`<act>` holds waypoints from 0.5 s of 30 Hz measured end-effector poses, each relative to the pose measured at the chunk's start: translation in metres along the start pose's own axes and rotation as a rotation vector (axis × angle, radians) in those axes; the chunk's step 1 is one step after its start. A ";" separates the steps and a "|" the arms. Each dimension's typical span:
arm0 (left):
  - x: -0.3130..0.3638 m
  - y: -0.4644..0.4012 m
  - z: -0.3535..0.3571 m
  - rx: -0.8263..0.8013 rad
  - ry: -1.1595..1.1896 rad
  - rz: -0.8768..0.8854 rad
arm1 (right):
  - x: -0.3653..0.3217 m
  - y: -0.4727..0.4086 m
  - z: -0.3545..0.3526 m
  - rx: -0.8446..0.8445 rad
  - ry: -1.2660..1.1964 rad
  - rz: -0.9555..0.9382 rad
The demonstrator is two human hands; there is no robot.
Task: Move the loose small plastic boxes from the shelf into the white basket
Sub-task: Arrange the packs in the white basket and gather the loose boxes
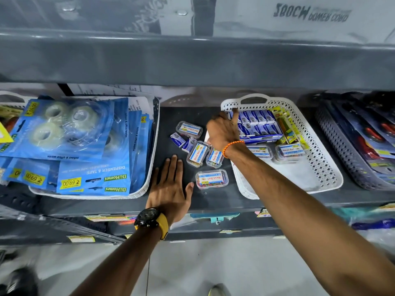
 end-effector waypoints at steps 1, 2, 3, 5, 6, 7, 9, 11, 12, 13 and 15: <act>0.000 0.000 -0.001 0.002 0.006 0.001 | 0.000 0.002 0.000 0.024 -0.013 -0.005; 0.001 0.001 -0.001 0.005 0.010 0.003 | 0.001 0.005 0.002 0.048 -0.039 -0.017; 0.002 0.001 -0.002 0.008 0.011 0.006 | 0.003 0.008 0.004 0.072 -0.097 -0.038; 0.001 0.001 -0.002 0.007 0.004 0.008 | 0.010 0.018 0.004 0.161 -0.289 -0.071; 0.000 0.001 -0.002 0.005 0.003 0.012 | 0.014 0.023 0.001 0.212 -0.369 -0.077; 0.001 0.002 -0.001 0.003 0.003 0.019 | 0.020 0.030 -0.004 0.261 -0.408 -0.079; 0.000 0.001 -0.001 0.004 0.003 0.026 | 0.030 0.042 -0.015 0.361 -0.421 -0.078; 0.000 0.000 0.000 0.006 -0.003 0.032 | 0.043 0.058 -0.024 0.444 -0.413 -0.057; 0.000 0.001 0.001 0.006 -0.007 0.034 | 0.051 0.065 -0.026 0.473 -0.408 -0.035; 0.000 0.000 0.001 0.002 -0.012 0.037 | 0.062 0.070 -0.026 0.493 -0.419 0.007; -0.001 0.001 0.002 -0.003 -0.015 0.040 | 0.087 0.080 -0.023 0.524 -0.486 0.137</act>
Point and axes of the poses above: each hand's wrist, its own y-axis away from the middle knuckle, its own z-axis out of the palm, x = y × z, the point moved 5 cm from there along -y, towards the middle knuckle, and after that the axes turned 4 degrees about -z, right-handed, at the moved point
